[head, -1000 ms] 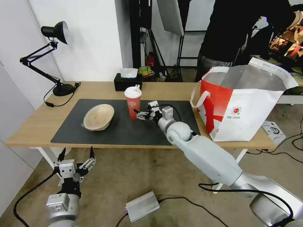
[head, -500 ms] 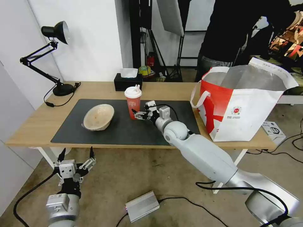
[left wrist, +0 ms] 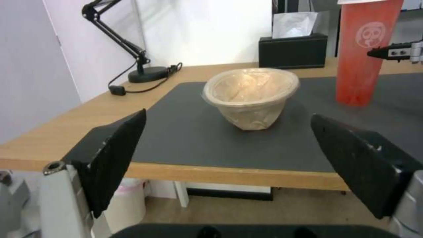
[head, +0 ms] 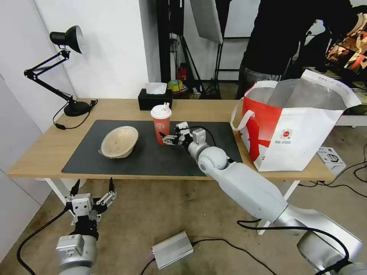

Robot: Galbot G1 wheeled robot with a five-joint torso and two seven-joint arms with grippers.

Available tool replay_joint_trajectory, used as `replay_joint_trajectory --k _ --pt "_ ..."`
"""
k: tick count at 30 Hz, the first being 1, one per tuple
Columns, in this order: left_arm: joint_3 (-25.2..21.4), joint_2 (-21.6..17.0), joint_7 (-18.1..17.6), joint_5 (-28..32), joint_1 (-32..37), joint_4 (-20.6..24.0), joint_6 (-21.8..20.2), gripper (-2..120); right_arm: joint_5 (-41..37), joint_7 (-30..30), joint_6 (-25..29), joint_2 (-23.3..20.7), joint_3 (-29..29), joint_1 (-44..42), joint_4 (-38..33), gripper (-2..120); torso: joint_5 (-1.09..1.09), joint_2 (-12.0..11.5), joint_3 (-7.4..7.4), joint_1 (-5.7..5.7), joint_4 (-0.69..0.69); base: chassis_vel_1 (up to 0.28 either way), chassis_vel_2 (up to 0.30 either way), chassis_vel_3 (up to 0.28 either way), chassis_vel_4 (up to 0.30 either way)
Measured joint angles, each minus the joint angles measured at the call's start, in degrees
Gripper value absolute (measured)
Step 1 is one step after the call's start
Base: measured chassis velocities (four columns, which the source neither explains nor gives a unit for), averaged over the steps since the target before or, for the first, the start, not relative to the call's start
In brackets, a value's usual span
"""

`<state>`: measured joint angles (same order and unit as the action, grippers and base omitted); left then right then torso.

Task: Pick up the trash from the table and place it into the takeout bag.

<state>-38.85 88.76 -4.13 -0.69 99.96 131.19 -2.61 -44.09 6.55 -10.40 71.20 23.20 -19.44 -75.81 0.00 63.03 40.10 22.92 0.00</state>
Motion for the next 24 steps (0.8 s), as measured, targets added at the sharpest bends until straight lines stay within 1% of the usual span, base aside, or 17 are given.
replay_joint_trajectory --k 11,24 --pt "-0.3 -0.1 0.0 0.8 -0.1 0.0 0.0 100 1.0 -0.7 0.6 1.0 -0.2 0.7 2.9 100 0.0 0.0 0.0 0.0 0.0 0.0 0.0 0.0 0.0" --pt "-0.3 -0.1 0.0 0.8 -0.2 -0.1 0.0 100 1.1 -0.8 0.7 1.4 -0.2 1.0 2.9 100 0.0 0.0 0.0 0.0 0.0 0.0 0.0 0.0 0.0"
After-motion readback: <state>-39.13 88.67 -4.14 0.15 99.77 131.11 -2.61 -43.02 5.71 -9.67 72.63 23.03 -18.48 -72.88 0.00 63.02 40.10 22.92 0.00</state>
